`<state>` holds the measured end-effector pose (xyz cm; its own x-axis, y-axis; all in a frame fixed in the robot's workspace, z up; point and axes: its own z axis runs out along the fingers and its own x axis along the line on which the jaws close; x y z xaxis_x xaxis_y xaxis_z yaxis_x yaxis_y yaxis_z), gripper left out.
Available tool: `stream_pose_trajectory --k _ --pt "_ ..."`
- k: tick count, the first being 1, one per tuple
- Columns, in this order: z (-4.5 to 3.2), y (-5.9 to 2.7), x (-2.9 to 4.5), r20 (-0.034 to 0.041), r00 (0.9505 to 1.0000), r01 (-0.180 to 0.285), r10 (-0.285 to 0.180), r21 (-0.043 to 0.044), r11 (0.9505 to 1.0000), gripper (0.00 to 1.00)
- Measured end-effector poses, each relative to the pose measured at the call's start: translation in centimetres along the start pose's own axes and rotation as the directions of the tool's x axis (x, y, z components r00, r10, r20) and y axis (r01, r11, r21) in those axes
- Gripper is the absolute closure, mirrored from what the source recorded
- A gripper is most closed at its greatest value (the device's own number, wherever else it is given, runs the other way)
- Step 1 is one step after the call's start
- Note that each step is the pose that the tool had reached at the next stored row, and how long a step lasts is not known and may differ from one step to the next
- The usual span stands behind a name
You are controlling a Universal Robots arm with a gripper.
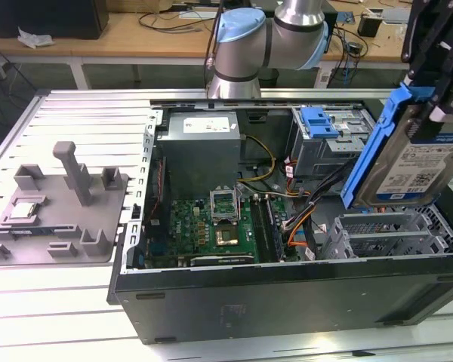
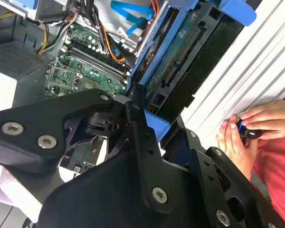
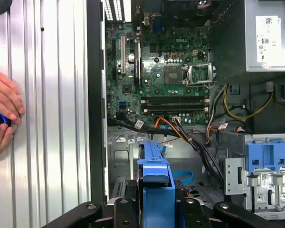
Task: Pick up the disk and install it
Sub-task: 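Insert the disk into the insertion slot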
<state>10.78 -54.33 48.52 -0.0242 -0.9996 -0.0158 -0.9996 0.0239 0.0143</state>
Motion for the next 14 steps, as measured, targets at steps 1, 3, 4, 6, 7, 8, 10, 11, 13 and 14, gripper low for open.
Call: stream_pose_trajectory --k 1,3,4,6,7,8,10,11,13,14 --pt "0.00 -0.16 0.07 0.0001 1.0000 0.000 0.000 0.0000 1.0000 0.63" --pt "0.01 -0.23 0.10 0.0002 1.0000 0.000 0.000 0.0000 1.0000 0.63" --pt "0.01 -0.24 0.11 0.0001 1.0000 0.001 -0.001 0.0000 1.0000 0.63" --pt "0.01 -0.24 0.11 0.0001 1.0000 0.001 -0.001 0.0000 1.0000 0.63" --pt "0.01 -0.24 0.11 0.0001 1.0000 0.001 -0.001 0.0000 1.0000 0.63" --pt "0.01 -0.24 0.11 0.0000 1.0000 0.001 -0.001 0.0000 1.0000 0.63" --pt "0.01 -0.24 0.11 0.0001 1.0000 0.001 -0.001 0.0000 1.0000 0.63" --pt "0.01 -0.24 0.11 0.0001 1.0000 0.001 -0.001 0.0000 1.0000 0.63" --pt "0.02 -0.24 0.12 0.0002 1.0000 0.001 -0.001 0.0000 1.0000 0.63" --pt "0.02 -0.24 0.14 0.0002 1.0000 0.001 -0.001 0.0000 1.0000 0.63"
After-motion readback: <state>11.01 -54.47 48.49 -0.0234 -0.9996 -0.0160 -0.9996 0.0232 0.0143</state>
